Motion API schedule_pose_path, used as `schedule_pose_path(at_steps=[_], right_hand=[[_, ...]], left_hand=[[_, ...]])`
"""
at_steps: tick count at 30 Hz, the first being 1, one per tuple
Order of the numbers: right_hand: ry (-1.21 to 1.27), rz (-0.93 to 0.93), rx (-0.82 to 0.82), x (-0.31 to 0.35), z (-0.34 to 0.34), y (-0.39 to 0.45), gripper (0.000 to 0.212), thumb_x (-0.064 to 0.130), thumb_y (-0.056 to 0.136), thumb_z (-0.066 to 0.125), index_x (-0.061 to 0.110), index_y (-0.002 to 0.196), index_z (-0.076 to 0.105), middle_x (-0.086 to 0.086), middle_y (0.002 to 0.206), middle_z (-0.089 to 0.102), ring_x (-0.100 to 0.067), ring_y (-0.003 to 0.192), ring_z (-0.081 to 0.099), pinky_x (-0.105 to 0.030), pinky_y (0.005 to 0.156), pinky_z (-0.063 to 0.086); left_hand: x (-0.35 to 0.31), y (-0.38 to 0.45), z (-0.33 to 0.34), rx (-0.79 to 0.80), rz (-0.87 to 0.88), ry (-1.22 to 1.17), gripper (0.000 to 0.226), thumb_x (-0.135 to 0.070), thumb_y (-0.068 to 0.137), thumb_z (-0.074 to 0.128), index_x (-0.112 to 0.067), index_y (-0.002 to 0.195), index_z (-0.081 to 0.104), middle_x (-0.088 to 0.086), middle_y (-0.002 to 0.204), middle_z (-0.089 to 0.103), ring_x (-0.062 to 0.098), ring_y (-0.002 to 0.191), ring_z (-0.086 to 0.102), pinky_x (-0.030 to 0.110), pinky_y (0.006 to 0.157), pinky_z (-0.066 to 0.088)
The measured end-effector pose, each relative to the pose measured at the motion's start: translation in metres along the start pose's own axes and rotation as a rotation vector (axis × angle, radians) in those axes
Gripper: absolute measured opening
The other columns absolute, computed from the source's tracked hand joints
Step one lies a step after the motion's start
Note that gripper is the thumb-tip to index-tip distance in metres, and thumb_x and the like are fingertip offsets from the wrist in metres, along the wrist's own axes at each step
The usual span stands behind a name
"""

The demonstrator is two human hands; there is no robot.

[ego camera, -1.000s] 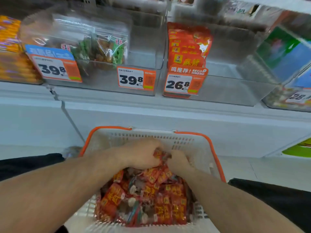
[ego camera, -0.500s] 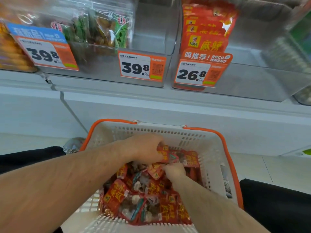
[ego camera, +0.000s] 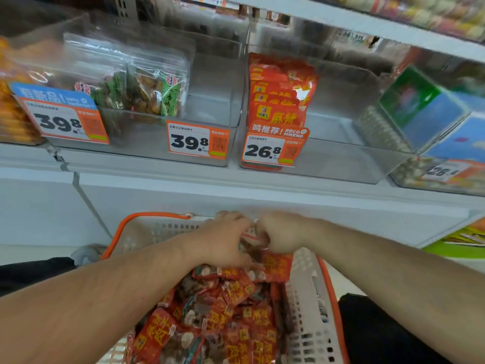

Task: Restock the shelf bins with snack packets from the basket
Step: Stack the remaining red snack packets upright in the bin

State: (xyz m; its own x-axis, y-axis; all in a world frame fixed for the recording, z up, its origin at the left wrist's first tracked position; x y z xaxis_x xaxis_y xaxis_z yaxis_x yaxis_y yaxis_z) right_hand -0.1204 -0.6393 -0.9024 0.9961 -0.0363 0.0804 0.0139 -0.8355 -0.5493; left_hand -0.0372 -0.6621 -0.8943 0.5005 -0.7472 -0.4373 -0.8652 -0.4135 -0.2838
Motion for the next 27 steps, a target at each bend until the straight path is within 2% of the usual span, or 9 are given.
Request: schedule_pose_path(at_steps=[3, 5, 8, 12, 16, 19, 22, 24, 27], right_hand=[[0.004, -0.082, -0.041, 0.015, -0.034, -0.022, 0.031, 0.001, 0.076, 0.06, 0.026, 0.065, 0.045, 0.01, 0.069, 0.049, -0.02, 0.072, 0.051, -0.031, 0.065, 0.045], [0.082, -0.1, -0.133, 0.021, -0.058, -0.036, 0.029, -0.001, 0.074, 0.061, 0.025, 0.07, 0.048, 0.009, 0.077, 0.055, -0.017, 0.075, 0.053, -0.029, 0.064, 0.045], [0.248, -0.106, -0.271, 0.023, -0.084, -0.056, 0.032, -0.002, 0.075, 0.062, 0.027, 0.075, 0.049, 0.003, 0.086, 0.065, -0.01, 0.071, 0.056, -0.019, 0.058, 0.045], [0.481, -0.083, -0.487, 0.011, -0.102, -0.084, 0.031, 0.007, 0.076, 0.073, 0.023, 0.097, 0.057, 0.006, 0.087, 0.063, -0.007, 0.073, 0.057, -0.023, 0.068, 0.048], [0.73, 0.09, -0.792, -0.023, -0.115, -0.118, 0.044, 0.027, 0.073, 0.084, 0.03, 0.105, 0.054, 0.011, 0.104, 0.06, -0.003, 0.085, 0.057, -0.02, 0.073, 0.049], [1.072, 0.07, -0.656, -0.029, -0.099, -0.115, 0.043, 0.028, 0.077, 0.083, 0.026, 0.113, 0.059, 0.009, 0.101, 0.069, -0.004, 0.086, 0.065, -0.027, 0.075, 0.056], [1.172, -0.003, -0.58, -0.022, -0.097, -0.115, 0.019, 0.023, 0.087, 0.073, 0.026, 0.104, 0.066, 0.012, 0.083, 0.072, 0.003, 0.063, 0.061, -0.015, 0.055, 0.045], [1.316, -0.007, -0.622, -0.03, -0.101, -0.114, 0.011, 0.02, 0.089, 0.071, 0.017, 0.099, 0.07, 0.002, 0.08, 0.071, -0.01, 0.059, 0.054, -0.022, 0.054, 0.038], [1.584, -0.01, -0.642, -0.051, -0.106, -0.108, 0.054, 0.037, 0.067, 0.084, 0.002, 0.104, 0.068, -0.037, 0.104, 0.059, -0.029, 0.081, 0.039, -0.033, 0.067, 0.03]], left_hand=[[-0.004, 0.002, -0.016, -0.121, -0.016, -0.039, 0.073, -0.051, 0.072, 0.075, -0.029, 0.135, 0.046, -0.004, 0.138, 0.048, 0.02, 0.128, 0.043, 0.04, 0.104, 0.039], [-0.004, 0.001, -0.023, -0.145, -0.043, -0.204, 0.051, -0.047, 0.071, 0.078, -0.028, 0.116, 0.06, -0.005, 0.114, 0.063, 0.016, 0.105, 0.06, 0.032, 0.088, 0.047], [-0.011, -0.005, -0.026, -0.116, -0.004, -0.451, 0.025, -0.036, 0.069, 0.078, -0.016, 0.083, 0.071, 0.005, 0.081, 0.071, 0.018, 0.075, 0.065, 0.032, 0.071, 0.049], [-0.014, -0.021, -0.041, -0.193, 0.029, -0.793, 0.008, -0.01, 0.078, 0.079, -0.013, 0.079, 0.072, 0.0, 0.075, 0.073, 0.011, 0.07, 0.064, 0.031, 0.073, 0.05], [-0.012, -0.036, -0.066, -0.389, -0.022, -1.013, 0.008, -0.007, 0.083, 0.075, -0.013, 0.087, 0.071, 0.003, 0.085, 0.076, 0.016, 0.077, 0.07, 0.034, 0.076, 0.055], [-0.024, -0.043, -0.083, -0.454, -0.002, -1.135, 0.012, -0.005, 0.085, 0.071, -0.013, 0.094, 0.071, 0.003, 0.089, 0.076, 0.019, 0.08, 0.072, 0.033, 0.075, 0.056], [-0.039, -0.043, -0.1, -0.494, 0.013, -1.147, 0.013, -0.007, 0.086, 0.071, -0.014, 0.097, 0.072, 0.004, 0.091, 0.076, 0.021, 0.083, 0.073, 0.032, 0.074, 0.056], [-0.047, -0.038, -0.115, -0.525, 0.049, -1.131, 0.009, -0.01, 0.087, 0.071, -0.015, 0.094, 0.072, 0.004, 0.089, 0.076, 0.022, 0.083, 0.073, 0.034, 0.075, 0.056], [-0.057, -0.033, -0.156, -0.71, 0.132, -0.84, 0.001, -0.026, 0.089, 0.069, -0.027, 0.088, 0.069, -0.01, 0.085, 0.071, -0.001, 0.081, 0.065, 0.014, 0.072, 0.049]])
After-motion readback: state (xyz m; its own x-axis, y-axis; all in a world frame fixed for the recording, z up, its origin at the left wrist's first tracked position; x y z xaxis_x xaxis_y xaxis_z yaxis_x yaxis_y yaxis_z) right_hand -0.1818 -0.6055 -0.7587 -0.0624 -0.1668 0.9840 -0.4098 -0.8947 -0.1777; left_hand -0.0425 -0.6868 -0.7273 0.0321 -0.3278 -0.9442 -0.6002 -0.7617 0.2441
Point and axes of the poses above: each hand's wrist, its own y-axis towards the middle knuckle, its own z-axis out of the palm, x = y × z, the point moved 9 cm from there along y, towards the middle knuckle
